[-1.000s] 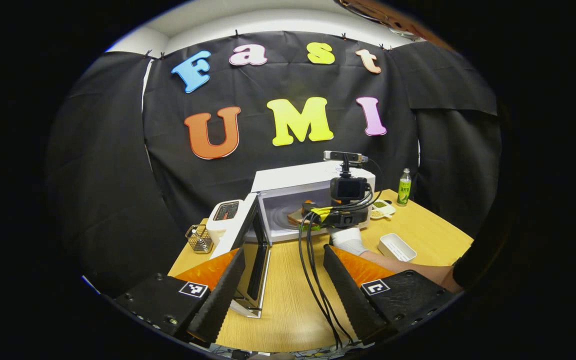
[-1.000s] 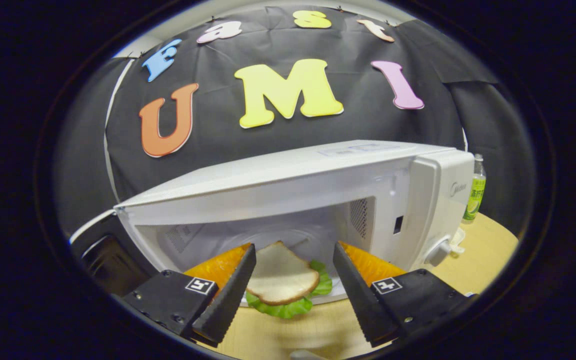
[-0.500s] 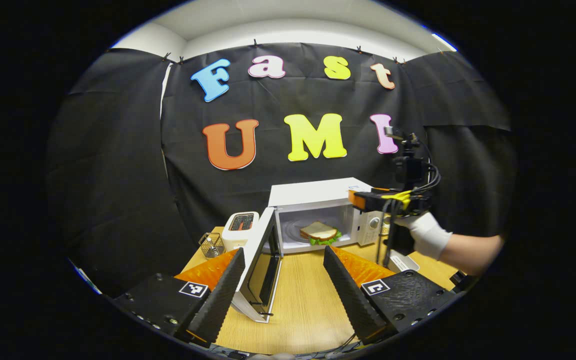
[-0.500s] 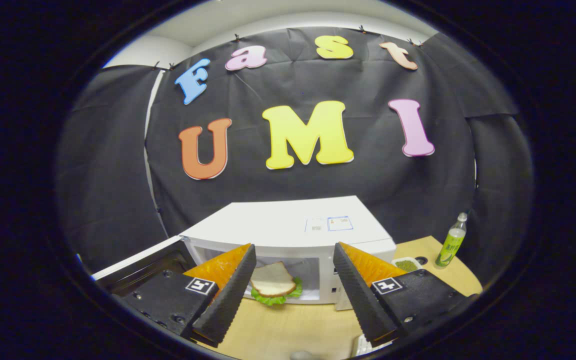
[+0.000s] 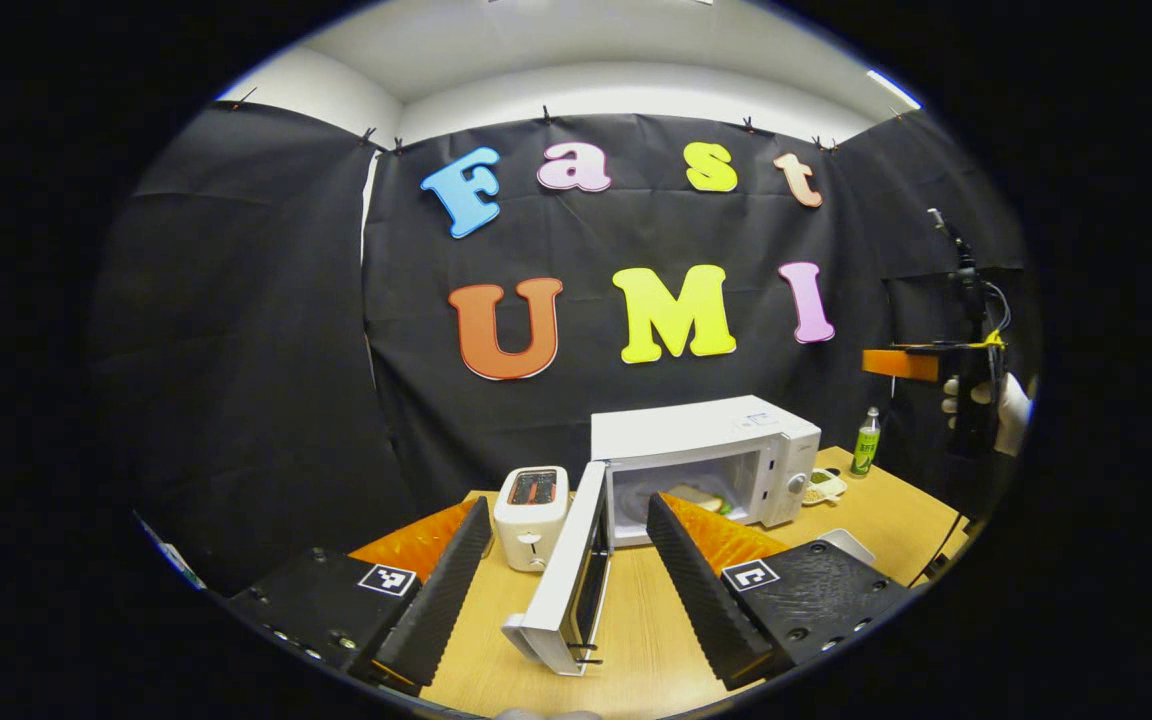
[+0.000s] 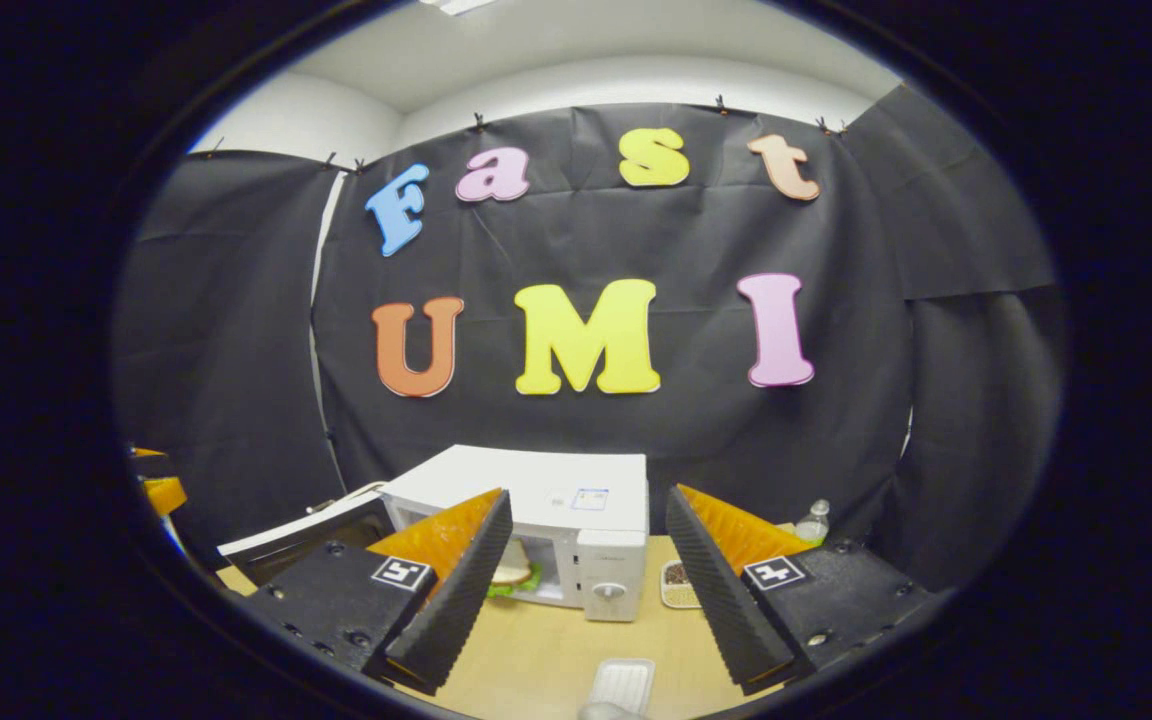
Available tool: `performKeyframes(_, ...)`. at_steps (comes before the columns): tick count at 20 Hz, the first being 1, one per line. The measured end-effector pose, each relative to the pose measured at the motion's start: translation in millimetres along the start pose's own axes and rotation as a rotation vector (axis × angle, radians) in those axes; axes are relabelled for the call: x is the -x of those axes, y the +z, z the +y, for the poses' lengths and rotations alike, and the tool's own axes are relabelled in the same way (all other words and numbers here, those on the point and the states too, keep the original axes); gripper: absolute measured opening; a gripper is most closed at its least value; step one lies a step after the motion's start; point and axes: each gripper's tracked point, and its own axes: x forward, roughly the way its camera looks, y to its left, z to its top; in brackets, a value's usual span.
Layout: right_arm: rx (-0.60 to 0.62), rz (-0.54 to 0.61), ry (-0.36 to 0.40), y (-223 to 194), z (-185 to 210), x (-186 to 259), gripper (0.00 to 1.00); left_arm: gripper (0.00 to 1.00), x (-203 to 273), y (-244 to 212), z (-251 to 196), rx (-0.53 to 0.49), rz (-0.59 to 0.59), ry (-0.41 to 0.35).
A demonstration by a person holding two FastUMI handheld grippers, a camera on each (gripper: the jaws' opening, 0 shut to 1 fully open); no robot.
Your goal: Open the microwave oven with the left hand, put the food in, and close the microwave oven.
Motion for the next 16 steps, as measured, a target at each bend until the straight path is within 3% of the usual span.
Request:
performKeyframes(3, -0.001, 0.022, -0.036, 3.6, -22.2, 27.4, 0.99, 0.93, -2.4, 3.7, 13.8, -0.001, -0.025, 0.028)
performKeyframes(4, -0.006, 0.023, -0.045, 3.8, -26.6, 36.0, 0.99, 0.83, -4.4, 6.9, 18.4, -0.002, -0.033, 0.035)
performKeyframes(5, -0.008, 0.016, -0.059, 6.5, -32.2, 43.9, 0.92, 0.86, -5.4, 10.4, 24.9, -0.002, -0.045, 0.049)
performKeyframes(6, -0.005, 0.014, -0.076, 9.5, -36.6, 50.1, 0.91, 0.81, -7.2, 13.6, 29.2, 0.004, -0.053, 0.052)
performKeyframes(7, -0.012, 0.010, -0.089, 11.3, -41.7, 56.3, 0.99, 0.74, -10.1, 12.5, 26.2, 0.012, -0.055, 0.037)
performKeyframes(10, -0.043, 0.024, -0.096, 12.9, -45.9, 70.2, 0.99, 0.26, -13.1, 13.5, 41.5, 0.028, -0.082, 0.067)
performKeyframes(11, -0.049, 0.034, -0.096, 12.5, -46.4, 74.5, 0.92, 0.10, -14.7, 8.3, 44.9, 0.031, -0.076, 0.080)
performKeyframes(12, -0.052, 0.039, -0.096, 13.1, -47.9, 78.2, 0.92, 0.12, -18.0, 1.5, 47.2, 0.031, -0.065, 0.081)
performKeyframes(13, -0.050, 0.041, -0.098, 14.0, -48.8, 82.0, 0.99, 0.00, -22.0, -6.3, 46.7, 0.028, -0.050, 0.080)
performKeyframes(16, -0.043, 0.053, -0.115, 10.5, -52.6, 92.3, 0.99, 0.00, -31.2, -34.6, 56.7, -0.003, -0.005, 0.077)
